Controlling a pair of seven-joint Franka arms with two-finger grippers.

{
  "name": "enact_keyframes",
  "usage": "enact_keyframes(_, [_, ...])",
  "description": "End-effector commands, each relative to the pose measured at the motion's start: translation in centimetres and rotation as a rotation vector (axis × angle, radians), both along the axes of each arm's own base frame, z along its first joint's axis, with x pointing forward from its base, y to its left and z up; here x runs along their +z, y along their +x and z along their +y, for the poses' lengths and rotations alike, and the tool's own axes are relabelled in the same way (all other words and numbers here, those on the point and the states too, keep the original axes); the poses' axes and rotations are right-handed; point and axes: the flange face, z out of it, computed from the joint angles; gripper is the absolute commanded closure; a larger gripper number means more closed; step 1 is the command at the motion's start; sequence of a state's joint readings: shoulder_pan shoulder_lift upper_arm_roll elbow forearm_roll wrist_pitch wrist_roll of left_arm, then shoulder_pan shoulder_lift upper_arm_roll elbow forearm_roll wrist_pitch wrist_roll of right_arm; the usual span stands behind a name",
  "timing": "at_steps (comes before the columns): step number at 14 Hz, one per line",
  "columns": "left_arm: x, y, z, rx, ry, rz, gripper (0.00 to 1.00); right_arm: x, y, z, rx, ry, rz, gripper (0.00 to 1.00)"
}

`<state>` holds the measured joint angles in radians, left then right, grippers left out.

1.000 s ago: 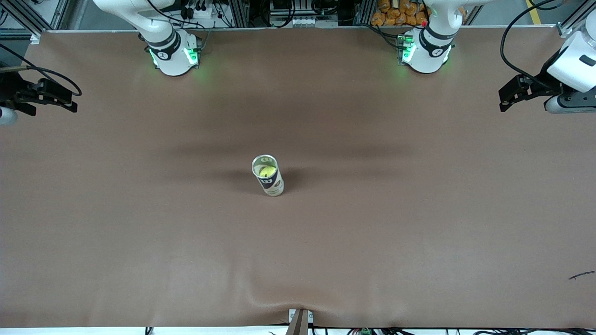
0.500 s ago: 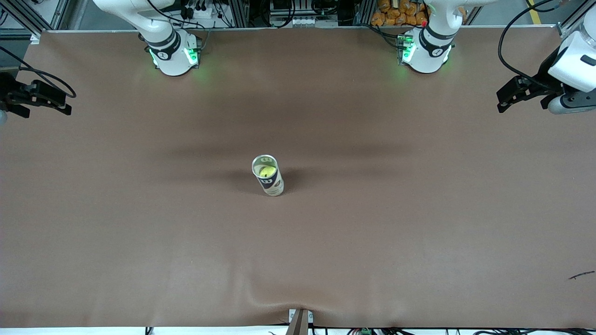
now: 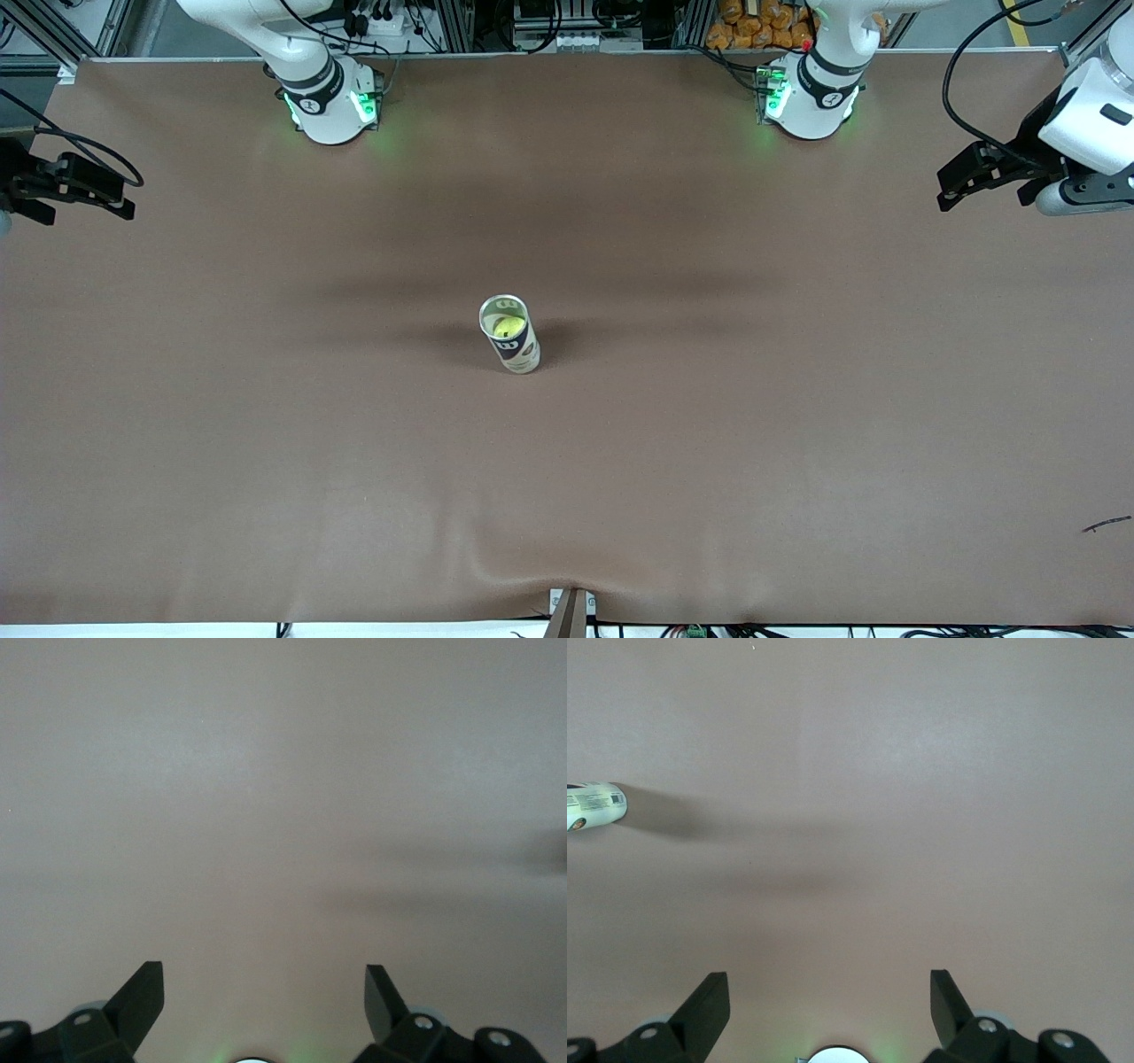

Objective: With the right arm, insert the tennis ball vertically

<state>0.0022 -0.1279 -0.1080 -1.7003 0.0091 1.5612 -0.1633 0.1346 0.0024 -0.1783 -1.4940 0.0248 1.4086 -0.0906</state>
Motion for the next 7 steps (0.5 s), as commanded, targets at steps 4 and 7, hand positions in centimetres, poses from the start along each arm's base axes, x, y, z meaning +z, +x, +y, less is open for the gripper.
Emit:
enact_keyframes(4, [0.3, 0.1, 0.6, 0.030, -0.012, 0.009, 0.00, 0.6, -0.3, 0.0, 0.001, -0.007, -0.011, 0.00])
enact_keyframes(7, [0.3, 0.0, 1.1, 0.035, -0.007, 0.015, 0.00, 0.6, -0.3, 0.0, 0.001, -0.007, -0.011, 0.00])
